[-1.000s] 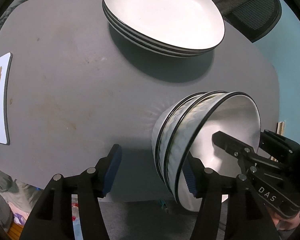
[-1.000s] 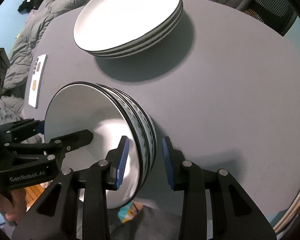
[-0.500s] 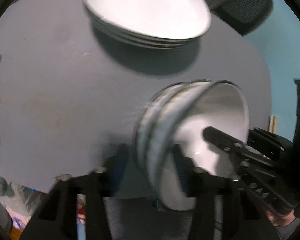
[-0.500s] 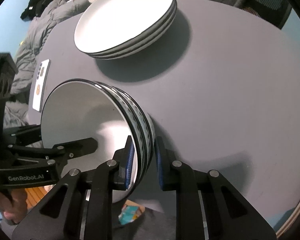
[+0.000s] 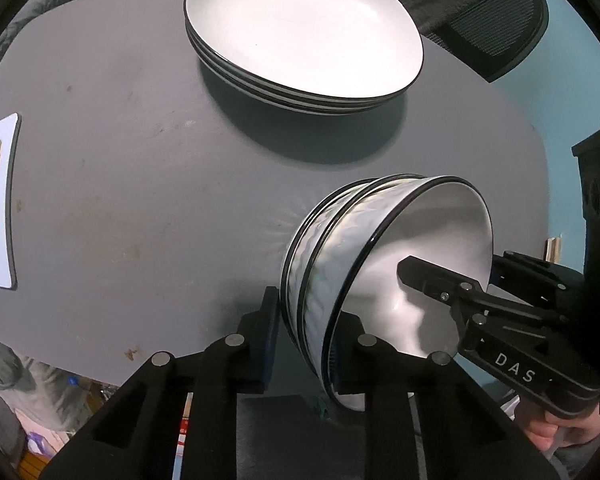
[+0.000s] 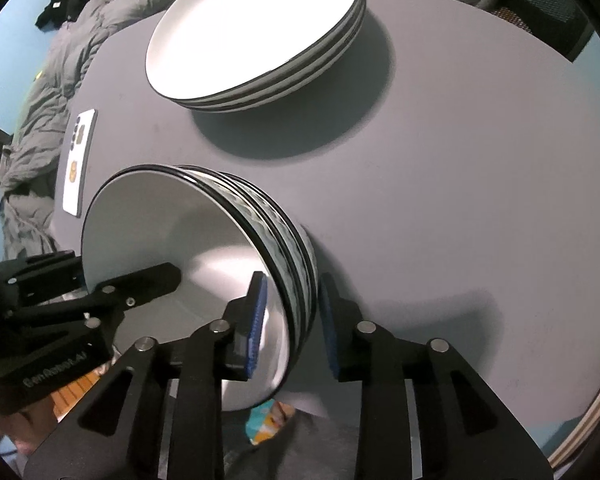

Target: Organize plates and bowls

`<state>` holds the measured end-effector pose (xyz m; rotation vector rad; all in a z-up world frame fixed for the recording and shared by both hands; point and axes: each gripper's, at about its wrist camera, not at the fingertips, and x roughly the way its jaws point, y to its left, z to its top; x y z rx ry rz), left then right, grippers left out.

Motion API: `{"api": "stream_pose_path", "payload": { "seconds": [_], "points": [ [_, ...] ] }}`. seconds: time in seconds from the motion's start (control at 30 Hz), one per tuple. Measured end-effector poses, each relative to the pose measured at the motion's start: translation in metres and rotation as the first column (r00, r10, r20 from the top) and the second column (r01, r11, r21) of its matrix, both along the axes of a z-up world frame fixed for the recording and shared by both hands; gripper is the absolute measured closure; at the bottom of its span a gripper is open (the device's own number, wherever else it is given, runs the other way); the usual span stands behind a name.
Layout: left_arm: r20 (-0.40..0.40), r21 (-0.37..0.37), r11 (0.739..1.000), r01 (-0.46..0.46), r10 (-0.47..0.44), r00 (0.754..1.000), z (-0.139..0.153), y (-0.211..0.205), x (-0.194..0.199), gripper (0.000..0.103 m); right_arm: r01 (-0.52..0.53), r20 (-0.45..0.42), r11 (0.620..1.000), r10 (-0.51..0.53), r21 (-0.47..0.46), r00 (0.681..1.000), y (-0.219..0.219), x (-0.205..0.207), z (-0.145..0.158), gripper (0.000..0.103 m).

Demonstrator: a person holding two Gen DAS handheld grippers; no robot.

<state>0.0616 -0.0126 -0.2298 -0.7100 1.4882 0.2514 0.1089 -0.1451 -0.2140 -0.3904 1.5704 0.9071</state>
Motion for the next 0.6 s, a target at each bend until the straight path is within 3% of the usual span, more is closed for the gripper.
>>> {"api": "stream_pose_path", "payload": {
  "seconds": [0.2,0.6],
  "points": [
    [-0.006,0.01,1.0,-0.005,0.005,1.0,0.0007,-0.0006,-0.0035,0.084,-0.009,0.017,1.0,0.009,0.002,1.0,-0.0019,-0.0007,0.0019,0.081],
    [-0.009,0.003,0.999,-0.032,0.032,0.999,0.0041,0.008,-0.0074,0.084,0.007,-0.011,1.0,-0.007,0.016,1.0,-0.0053,0.0043,0.0048,0.085]
  ]
}}
